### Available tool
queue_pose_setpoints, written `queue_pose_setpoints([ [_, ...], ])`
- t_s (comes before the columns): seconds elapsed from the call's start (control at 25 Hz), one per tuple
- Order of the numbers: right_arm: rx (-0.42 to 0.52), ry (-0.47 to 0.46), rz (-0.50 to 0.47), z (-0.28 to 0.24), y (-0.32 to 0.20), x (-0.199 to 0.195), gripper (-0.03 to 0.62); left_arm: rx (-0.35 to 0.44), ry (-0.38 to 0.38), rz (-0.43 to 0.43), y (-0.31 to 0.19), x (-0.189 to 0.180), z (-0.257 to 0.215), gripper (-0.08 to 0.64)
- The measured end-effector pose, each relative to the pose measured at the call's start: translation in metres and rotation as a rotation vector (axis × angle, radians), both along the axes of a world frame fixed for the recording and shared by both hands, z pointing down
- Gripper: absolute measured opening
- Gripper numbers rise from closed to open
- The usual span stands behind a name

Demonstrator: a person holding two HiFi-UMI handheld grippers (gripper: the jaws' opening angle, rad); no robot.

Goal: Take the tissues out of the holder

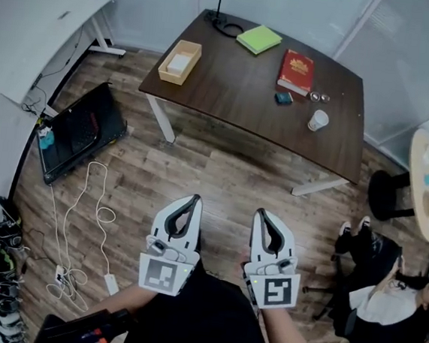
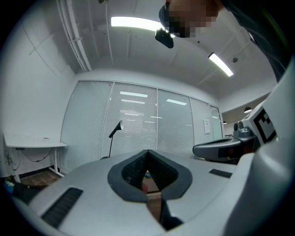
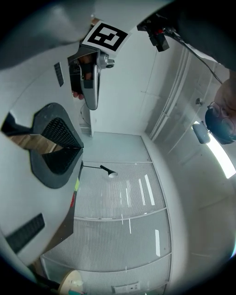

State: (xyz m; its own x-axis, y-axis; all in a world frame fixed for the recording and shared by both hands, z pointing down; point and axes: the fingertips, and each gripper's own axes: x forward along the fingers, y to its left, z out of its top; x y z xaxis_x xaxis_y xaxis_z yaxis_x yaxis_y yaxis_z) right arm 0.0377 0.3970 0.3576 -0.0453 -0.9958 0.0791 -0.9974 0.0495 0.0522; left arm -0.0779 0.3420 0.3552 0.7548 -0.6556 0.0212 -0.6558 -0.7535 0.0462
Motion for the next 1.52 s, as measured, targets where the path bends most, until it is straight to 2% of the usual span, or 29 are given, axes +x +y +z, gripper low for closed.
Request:
queue_pose_setpoints([
  [0.28,-0.044,-0.04,0.016,0.005,-0.071,0.005,0.011,-0.036,0.04,0.031,-0.065,0.007,0.01,-0.002],
  [0.4,-0.049,-0.049,-0.009,0.01,-0.102,-0.005,0.011,-0.055,0.028,0.053,-0.095,0.012,-0.001,-0.002],
  [0.56,-0.062,-0.034,0.014,0.012,-0.136,-0.007,0.011,-0.075,-0.002,0.072,-0.114,0.004,0.03,-0.002],
  [0.72,-0.026,-0.046,0.047,-0.001,-0.169,0.002,0.011,-0.052,0.056,0.043,-0.158,0.012,-0.01,-0.002],
  [0.96,0.029,-0.039,0.068,-0.018,-0.214,0.015,0.011,-0.006,0.081,0.016,-0.204,0.013,-0.027,-0.002],
  [1.28,0.025,-0.04,0.053,-0.017,-0.232,0.007,0.011,0.003,0.103,-0.017,-0.228,0.003,-0.028,-0.002],
  [1.52,0.003,-0.04,0.054,-0.016,-0.229,0.0,0.011,-0.01,0.092,0.006,-0.225,0.006,-0.023,-0.002],
])
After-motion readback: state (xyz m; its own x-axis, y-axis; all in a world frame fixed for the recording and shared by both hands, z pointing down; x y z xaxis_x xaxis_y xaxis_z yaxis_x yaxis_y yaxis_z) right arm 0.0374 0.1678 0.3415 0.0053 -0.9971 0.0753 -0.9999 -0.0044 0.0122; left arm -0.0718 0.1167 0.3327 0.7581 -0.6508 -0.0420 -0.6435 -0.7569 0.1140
